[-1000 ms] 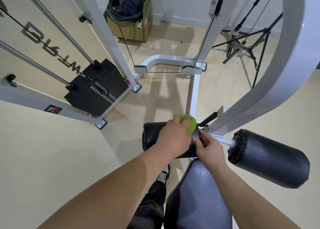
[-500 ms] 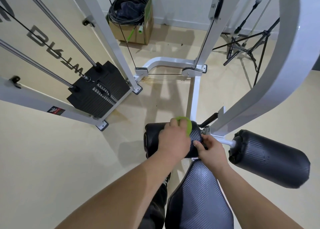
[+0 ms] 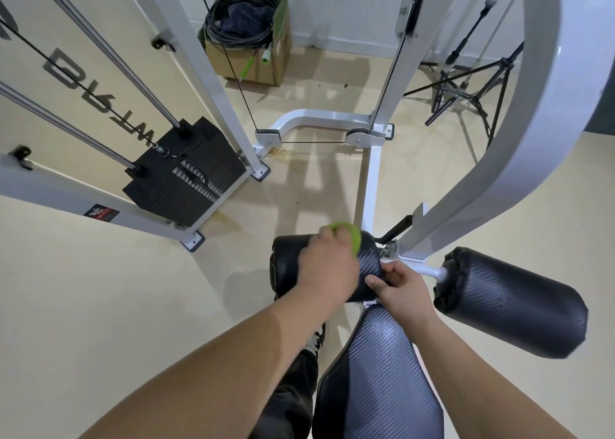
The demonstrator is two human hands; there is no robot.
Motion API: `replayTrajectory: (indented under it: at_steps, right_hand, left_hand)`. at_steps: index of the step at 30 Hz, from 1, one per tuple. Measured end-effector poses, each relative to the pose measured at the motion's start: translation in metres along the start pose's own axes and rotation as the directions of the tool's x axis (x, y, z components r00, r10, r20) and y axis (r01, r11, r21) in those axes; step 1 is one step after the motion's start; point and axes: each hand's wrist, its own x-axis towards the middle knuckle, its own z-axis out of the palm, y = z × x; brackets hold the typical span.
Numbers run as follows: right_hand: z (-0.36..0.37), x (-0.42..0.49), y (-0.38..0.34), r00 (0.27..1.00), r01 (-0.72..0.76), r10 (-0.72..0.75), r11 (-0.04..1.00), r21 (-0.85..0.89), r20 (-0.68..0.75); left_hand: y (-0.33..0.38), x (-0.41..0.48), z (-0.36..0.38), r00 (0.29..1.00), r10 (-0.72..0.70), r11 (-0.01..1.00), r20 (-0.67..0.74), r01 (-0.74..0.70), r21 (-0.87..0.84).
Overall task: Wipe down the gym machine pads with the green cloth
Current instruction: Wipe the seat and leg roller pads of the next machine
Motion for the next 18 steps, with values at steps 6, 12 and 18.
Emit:
replayTrajectory:
  at_steps: [6, 12, 18]
  right_hand:
    - [0.0, -0.008, 0.01, 0.999, -0.041, 0.039, 0.996, -0.073, -0.024]
    - [0.005, -0.017, 0.017, 0.997, -0.07, 0.066, 0.981, -0.182, -0.028]
    - [0.003, -0.002, -0.018, 0.999, -0.047, 0.046, 0.998, -0.044, -0.025]
  left_hand:
    - [-0.029, -0.013, -0.008, 0.977, 0.207, 0.976, 0.045, -0.209, 0.059]
    - [-0.081, -0.041, -0.011, 0.992, -0.084, 0.994, -0.094, 0.09, 0.068]
    - [-0.02, -0.03, -0.001, 0.997, 0.039, 0.989, -0.071, -0.029, 0.147]
